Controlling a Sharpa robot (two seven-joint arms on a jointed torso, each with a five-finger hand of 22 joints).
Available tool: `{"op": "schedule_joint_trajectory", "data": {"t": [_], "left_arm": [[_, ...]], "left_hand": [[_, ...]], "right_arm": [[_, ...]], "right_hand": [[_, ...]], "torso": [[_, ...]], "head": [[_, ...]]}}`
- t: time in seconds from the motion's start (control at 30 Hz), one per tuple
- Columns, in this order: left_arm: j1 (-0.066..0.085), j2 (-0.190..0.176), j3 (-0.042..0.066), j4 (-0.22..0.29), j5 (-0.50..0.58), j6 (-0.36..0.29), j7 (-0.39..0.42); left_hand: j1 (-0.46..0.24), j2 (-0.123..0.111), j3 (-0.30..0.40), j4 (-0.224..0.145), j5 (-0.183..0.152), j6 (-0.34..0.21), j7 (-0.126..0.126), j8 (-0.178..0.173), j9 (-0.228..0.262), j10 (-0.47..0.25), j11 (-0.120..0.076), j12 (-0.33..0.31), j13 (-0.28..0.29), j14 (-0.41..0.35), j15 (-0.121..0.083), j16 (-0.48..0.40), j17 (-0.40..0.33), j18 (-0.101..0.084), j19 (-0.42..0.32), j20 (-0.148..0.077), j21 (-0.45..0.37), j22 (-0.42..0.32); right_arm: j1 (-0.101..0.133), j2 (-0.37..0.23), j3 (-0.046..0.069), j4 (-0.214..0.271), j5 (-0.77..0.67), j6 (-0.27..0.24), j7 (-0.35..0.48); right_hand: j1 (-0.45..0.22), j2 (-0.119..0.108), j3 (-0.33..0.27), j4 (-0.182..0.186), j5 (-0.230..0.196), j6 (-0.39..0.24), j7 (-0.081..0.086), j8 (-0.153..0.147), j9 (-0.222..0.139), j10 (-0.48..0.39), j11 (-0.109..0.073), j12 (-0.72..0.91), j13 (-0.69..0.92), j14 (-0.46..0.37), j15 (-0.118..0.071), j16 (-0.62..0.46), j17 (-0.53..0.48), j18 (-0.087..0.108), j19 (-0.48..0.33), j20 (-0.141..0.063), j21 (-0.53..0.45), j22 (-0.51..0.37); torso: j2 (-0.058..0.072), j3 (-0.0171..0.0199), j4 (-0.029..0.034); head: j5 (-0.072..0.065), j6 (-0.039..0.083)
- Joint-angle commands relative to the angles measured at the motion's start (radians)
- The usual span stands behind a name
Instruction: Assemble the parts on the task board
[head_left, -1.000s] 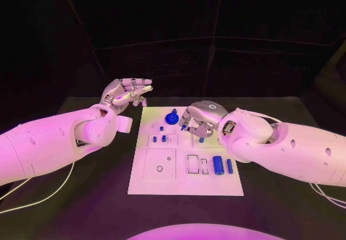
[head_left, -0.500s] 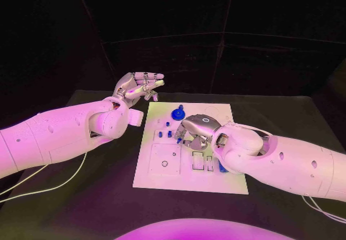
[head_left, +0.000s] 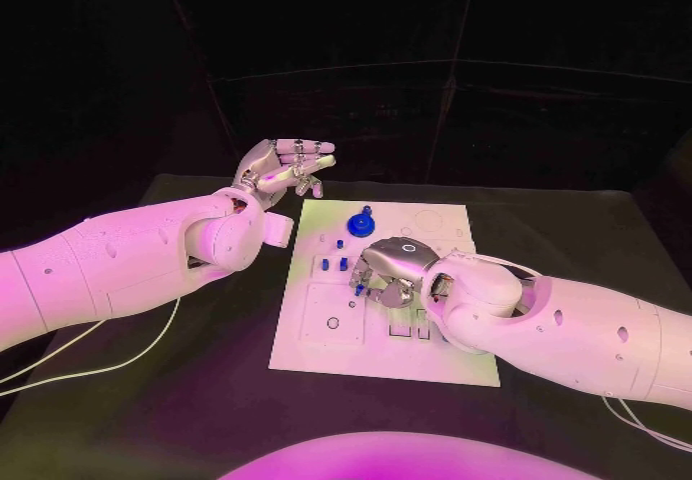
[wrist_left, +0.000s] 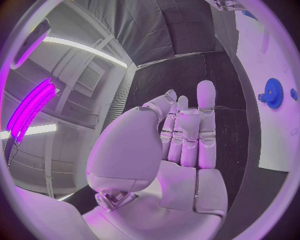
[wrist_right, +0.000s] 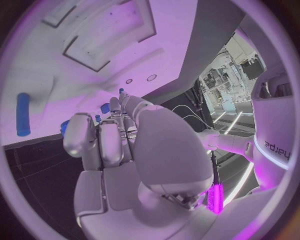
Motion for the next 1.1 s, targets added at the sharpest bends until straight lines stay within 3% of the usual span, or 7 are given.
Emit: {"op": "schedule_joint_trajectory", "data": {"t": [0.03,1.1], "left_arm": [[0.002,0.001,0.001,0.0,0.003,0.008,0.012],[0.002,0.004,0.001,-0.005,0.003,0.013,0.009]], "left_hand": [[-0.001,0.007,-0.001,-0.006,-0.003,0.005,0.001,0.005,-0.001,-0.007,0.001,0.003,0.001,-0.009,0.001,-0.004,-0.001,0.012,-0.005,0.002,-0.003,-0.001],[-0.001,0.007,-0.002,-0.006,-0.003,0.005,0.002,0.005,-0.001,-0.008,0.001,0.005,0.001,-0.009,0.001,-0.005,-0.002,0.012,-0.006,0.002,-0.004,-0.001]], "right_arm": [[0.0,0.002,0.0,0.002,-0.01,0.02,0.008],[-0.011,0.02,-0.002,-0.004,-0.011,0.038,0.015]], "right_hand": [[-0.008,-0.001,0.007,0.001,0.006,0.003,0.007,0.003,0.001,-0.001,0.003,-0.005,-0.001,0.039,-0.005,0.002,-0.002,-0.015,0.001,0.0,0.0,-0.001],[-0.019,-0.001,0.009,0.001,0.004,0.003,0.007,0.003,0.001,-0.002,0.004,-0.005,-0.001,0.039,-0.004,0.002,-0.005,-0.015,0.0,0.002,-0.001,-0.003]], "torso": [[0.001,-0.0002,0.0002],[0.001,-0.0003,0.0001]], "head": [[0.002,-0.003],[0.01,-0.012]]}}
